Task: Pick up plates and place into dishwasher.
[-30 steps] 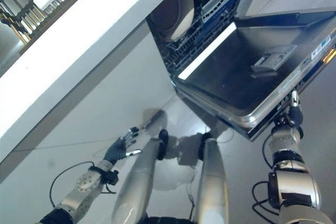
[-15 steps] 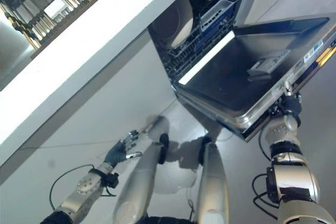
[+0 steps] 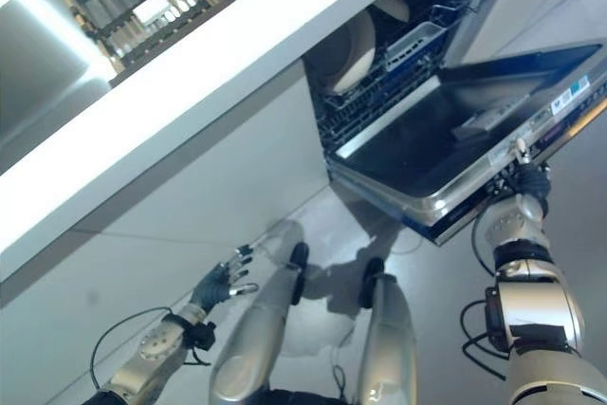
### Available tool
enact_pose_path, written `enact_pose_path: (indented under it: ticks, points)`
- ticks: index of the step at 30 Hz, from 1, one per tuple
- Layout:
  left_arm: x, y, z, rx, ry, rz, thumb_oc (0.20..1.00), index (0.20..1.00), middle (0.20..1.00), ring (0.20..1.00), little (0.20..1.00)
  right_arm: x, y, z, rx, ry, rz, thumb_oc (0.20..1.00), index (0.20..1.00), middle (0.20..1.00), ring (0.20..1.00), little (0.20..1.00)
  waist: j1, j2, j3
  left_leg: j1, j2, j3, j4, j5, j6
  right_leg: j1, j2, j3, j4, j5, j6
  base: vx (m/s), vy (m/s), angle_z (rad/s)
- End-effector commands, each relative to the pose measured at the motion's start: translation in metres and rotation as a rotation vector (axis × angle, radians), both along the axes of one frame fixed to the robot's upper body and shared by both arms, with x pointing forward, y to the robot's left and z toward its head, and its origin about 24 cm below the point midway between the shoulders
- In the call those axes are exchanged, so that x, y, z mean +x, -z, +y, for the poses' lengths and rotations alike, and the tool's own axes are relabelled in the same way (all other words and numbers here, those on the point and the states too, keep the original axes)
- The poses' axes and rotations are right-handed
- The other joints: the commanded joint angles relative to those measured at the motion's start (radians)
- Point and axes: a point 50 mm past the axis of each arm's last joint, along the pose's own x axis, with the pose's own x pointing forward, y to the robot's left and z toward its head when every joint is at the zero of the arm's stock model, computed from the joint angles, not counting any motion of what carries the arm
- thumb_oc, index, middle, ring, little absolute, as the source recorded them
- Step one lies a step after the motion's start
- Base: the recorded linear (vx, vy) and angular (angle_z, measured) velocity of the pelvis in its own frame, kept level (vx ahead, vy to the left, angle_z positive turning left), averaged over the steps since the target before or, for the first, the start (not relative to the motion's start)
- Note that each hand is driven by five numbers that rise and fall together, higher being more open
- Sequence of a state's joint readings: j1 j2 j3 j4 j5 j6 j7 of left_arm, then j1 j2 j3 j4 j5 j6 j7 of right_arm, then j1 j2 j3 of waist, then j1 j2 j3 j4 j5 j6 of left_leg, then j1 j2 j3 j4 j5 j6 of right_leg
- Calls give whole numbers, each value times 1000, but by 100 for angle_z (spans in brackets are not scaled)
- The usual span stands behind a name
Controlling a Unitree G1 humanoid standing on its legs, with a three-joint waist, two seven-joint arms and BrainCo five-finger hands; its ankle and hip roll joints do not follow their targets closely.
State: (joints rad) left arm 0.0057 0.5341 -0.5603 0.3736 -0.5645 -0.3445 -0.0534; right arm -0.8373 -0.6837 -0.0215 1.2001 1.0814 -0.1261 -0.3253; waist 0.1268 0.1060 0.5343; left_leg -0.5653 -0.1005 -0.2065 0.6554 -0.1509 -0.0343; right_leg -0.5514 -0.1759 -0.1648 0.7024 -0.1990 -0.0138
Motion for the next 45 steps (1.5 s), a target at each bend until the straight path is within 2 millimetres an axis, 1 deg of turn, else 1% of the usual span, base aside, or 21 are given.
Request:
enact_pose_path:
  ticks: [1,5,7,12,18,22,26,30,33,38,43,44,45]
  points:
    - [-5,-14,0,-23,55,-45,1000,1000,1000,1000,1000,50,-118,49,-165,-246,-332,1000,1000,1000,1000,1000,104,24,-24,22,-31,77,58,-83,73,96,15,21,40,-47,-2,29,5,-14]
    - [-4,-16,0,-15,58,-44,1000,1000,1000,1000,1000,54,-122,58,-184,-298,-364,1000,1000,1000,1000,1000,120,16,-26,38,-38,66,43,-81,73,121,13,10,21,-44,0,27,14,-5]
    - [-3,-16,2,-5,56,-41,1000,1000,1000,1000,1000,56,-126,63,-197,-331,-369,1000,1000,1000,1000,1000,132,7,-28,46,-39,63,33,-80,74,131,11,2,13,-43,1,24,5,16]
    - [-5,-16,9,9,54,-33,1000,1000,1000,1000,1000,56,-131,63,-188,-339,-389,1000,1000,1000,1000,1000,149,-9,-31,58,-37,58,24,-83,76,162,10,-13,-12,-36,6,47,-1,17]
    - [-5,-19,18,35,51,-33,1000,1000,1000,1000,1000,59,-137,69,-194,-376,-414,1000,1000,1000,1000,1000,175,-32,-31,67,-35,45,-1,-82,80,193,13,-29,-58,-15,23,44,-20,15]
    - [-5,-21,24,48,44,-41,1000,1000,1000,1000,1000,61,-140,74,-206,-451,-429,1000,1000,1000,1000,1000,191,-42,-26,67,-38,37,-16,-76,81,207,15,-39,-87,-1,33,27,-16,31]
    - [-6,-23,29,53,34,-48,1000,1000,1000,1000,1000,61,-139,74,-216,-509,-451,1000,1000,1000,1000,1000,202,-47,-22,75,-37,31,-43,-68,83,224,15,-49,-117,8,40,21,-7,22]
    - [-6,-27,34,59,42,-63,1000,1000,1000,1000,1000,57,-140,69,-251,-565,-484,1000,1000,1000,1000,1000,202,-47,-19,79,-27,56,-72,-56,84,243,6,-76,-144,16,48,0,-6,7]
    - [-6,-27,36,65,40,-61,1000,1000,1000,1000,1000,54,-138,63,-238,-543,-498,1000,1000,1000,1000,1000,204,-50,-22,83,-25,57,-77,-57,85,243,-2,-85,-139,15,52,20,7,16]
    - [-6,-30,42,85,50,-71,1000,1000,1000,1000,1000,53,-139,56,-198,-497,-490,1000,1000,1000,1000,1000,217,-71,-28,94,-21,53,-89,-63,85,270,-1,-93,-179,31,59,21,-44,6]
    - [-7,-31,45,101,48,-79,1000,1000,1000,1000,1000,49,-131,47,-142,-452,-490,1000,1000,1000,1000,1000,215,-88,-36,126,-9,52,-118,-64,85,308,4,-91,-223,47,66,11,-30,6]
    - [-7,-32,44,101,48,-82,1000,1000,1000,1000,1000,48,-131,45,-147,-430,-486,1000,1000,1000,1000,1000,216,-86,-33,123,-7,57,-129,-34,87,308,-1,-105,-236,73,60,-64,6,-1]
    - [-7,-31,45,99,42,-83,1000,1000,1000,1000,1000,47,-131,43,-153,-404,-496,1000,1000,1000,1000,1000,211,-89,-36,134,-5,57,-140,-32,85,319,-1,-102,-254,81,63,-72,14,1]
